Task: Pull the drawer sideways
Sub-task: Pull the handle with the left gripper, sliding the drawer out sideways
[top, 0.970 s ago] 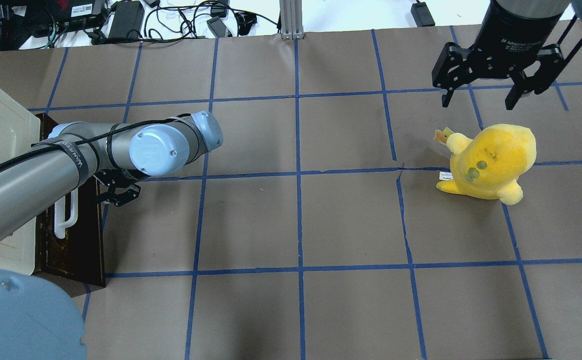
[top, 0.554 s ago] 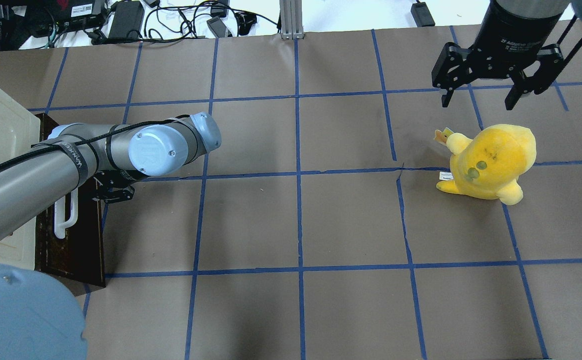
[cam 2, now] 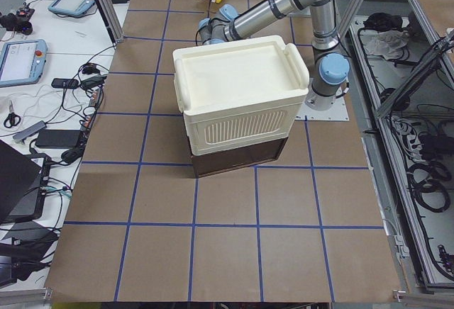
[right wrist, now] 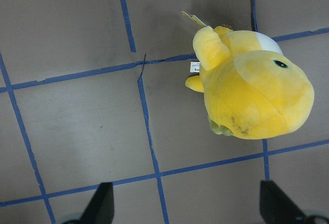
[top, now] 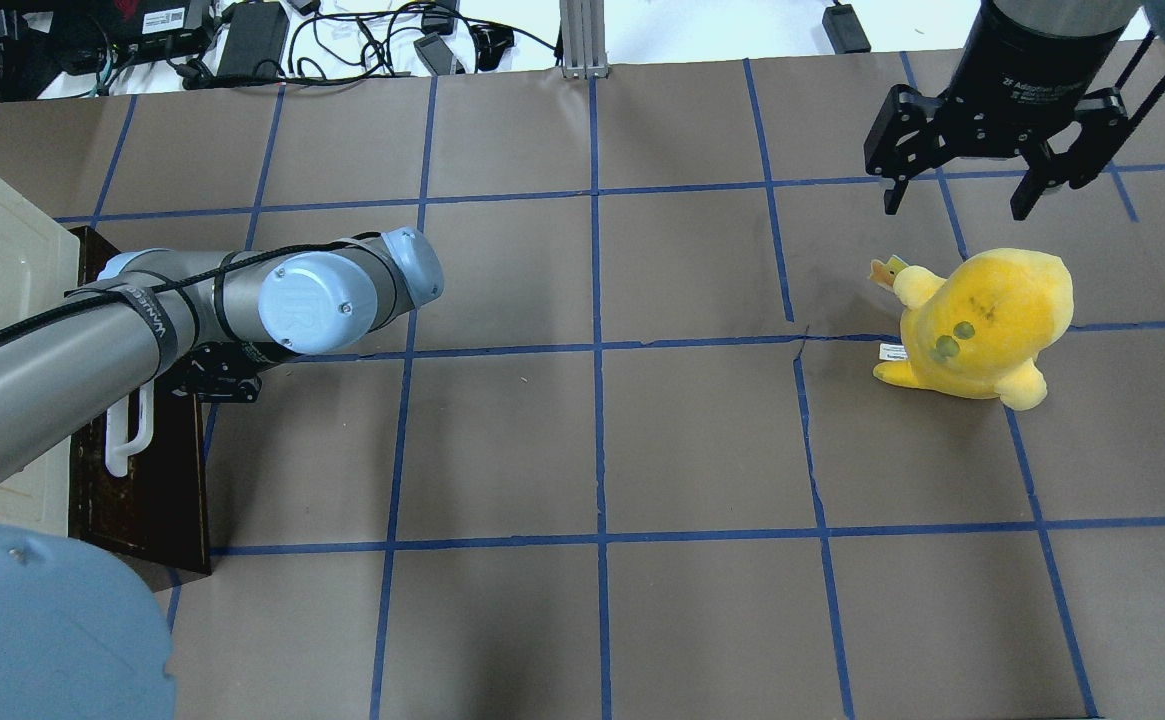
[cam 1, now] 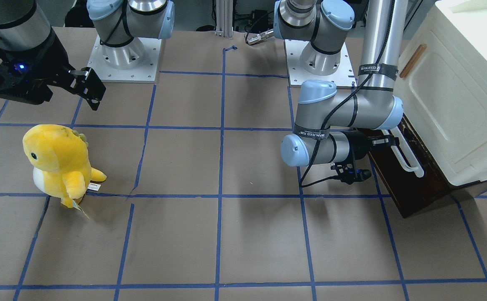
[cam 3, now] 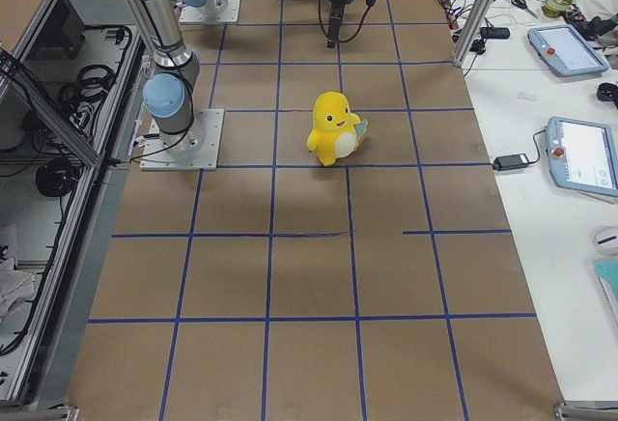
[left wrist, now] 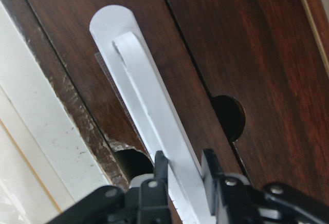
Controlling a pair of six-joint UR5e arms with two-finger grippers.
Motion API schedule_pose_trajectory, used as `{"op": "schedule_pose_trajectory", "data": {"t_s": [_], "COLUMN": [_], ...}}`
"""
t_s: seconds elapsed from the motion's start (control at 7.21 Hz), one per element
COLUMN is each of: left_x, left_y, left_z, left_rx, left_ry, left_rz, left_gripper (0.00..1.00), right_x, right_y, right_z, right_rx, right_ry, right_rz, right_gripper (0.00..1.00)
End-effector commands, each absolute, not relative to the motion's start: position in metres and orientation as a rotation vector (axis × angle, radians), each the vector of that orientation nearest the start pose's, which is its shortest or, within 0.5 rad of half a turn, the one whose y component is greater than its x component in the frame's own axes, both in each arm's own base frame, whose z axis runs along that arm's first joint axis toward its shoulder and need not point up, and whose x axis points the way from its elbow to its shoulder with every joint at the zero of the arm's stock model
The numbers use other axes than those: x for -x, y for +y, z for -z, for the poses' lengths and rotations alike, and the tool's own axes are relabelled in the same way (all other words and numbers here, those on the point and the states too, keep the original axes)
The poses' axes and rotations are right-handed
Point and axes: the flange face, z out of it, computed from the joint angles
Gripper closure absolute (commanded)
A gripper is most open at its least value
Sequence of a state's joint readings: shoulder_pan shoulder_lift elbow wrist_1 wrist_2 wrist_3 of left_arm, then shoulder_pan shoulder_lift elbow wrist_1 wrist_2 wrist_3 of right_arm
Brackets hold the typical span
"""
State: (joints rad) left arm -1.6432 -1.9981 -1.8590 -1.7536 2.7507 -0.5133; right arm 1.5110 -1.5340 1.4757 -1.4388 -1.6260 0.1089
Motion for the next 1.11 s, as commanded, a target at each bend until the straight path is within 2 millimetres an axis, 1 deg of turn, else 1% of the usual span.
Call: {"op": "schedule_pose_trajectory", "data": {"t_s": [0.0, 0.55, 0.97], "left_x": [0.081, 0.107, 0.119], "left_y": [-0.502, -0.497, -0.494], "left_z": [-0.191, -0.191, -0.191], "left_rx": [-0.175, -0.220, -0.242], "left_ry": [1.822, 1.815, 1.811], "left_rz": [-0.455, -0.421, -0.403], "left_gripper": [0.92, 0.92, 0.92], "right_x": [-0.098, -0.098, -0.098], "right_y": [-0.506, -0.506, -0.506], "right_z": [-0.504, -0.504, -0.504], "right_rx": [-0.266, -0.266, -0.266], "right_ry": [3.185, 3.185, 3.185], "right_rz": [-0.116, -0.116, -0.116], "right_gripper": [0.00, 0.00, 0.00]}}
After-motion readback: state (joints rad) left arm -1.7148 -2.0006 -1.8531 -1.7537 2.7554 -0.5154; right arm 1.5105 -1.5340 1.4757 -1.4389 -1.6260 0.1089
